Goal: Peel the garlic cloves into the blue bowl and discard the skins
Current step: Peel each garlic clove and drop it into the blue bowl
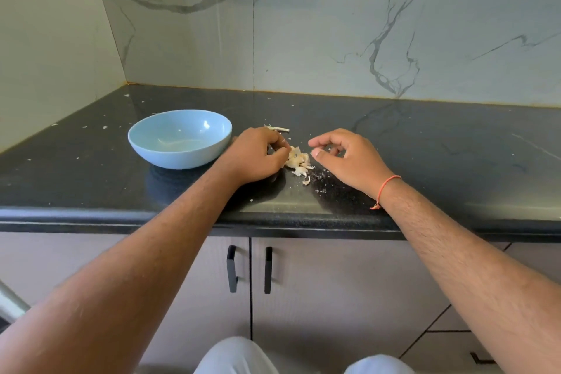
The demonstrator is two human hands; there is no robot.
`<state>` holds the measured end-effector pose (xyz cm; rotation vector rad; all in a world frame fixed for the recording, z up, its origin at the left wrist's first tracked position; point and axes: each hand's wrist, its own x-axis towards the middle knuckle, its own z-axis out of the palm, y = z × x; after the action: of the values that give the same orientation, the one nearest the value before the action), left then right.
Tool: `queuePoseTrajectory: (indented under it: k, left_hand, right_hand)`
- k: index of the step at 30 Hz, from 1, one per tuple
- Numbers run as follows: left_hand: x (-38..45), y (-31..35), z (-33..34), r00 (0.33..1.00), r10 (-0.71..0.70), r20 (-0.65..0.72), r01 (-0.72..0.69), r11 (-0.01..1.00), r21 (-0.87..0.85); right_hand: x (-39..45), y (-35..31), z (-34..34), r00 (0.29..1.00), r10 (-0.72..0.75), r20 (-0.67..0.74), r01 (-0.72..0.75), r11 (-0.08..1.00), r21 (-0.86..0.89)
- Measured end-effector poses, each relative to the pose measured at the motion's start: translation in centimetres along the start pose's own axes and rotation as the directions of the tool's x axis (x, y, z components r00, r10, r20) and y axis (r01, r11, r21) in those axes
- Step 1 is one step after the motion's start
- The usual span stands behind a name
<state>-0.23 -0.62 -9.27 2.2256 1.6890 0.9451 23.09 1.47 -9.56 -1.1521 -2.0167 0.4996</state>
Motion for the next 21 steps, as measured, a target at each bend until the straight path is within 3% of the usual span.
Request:
queuePoseTrajectory:
  k: [5, 21]
  left_hand:
    - [-1.2, 0.7, -0.3, 1.000, 0.022, 0.022, -0.022, 1.000, 0.011]
    - [-1.2, 0.7, -0.1, 0.998, 0.046, -0.037, -0.043, 0.995, 0.086]
  right_hand:
    - [-0.1, -0.4, 0.4, 0.995, -0.022, 0.102, 0.036, 0.989, -0.140]
    - [0.1, -0.3, 0.4, 0.998, -0.008, 0.064, 0.020, 0.983, -0.182]
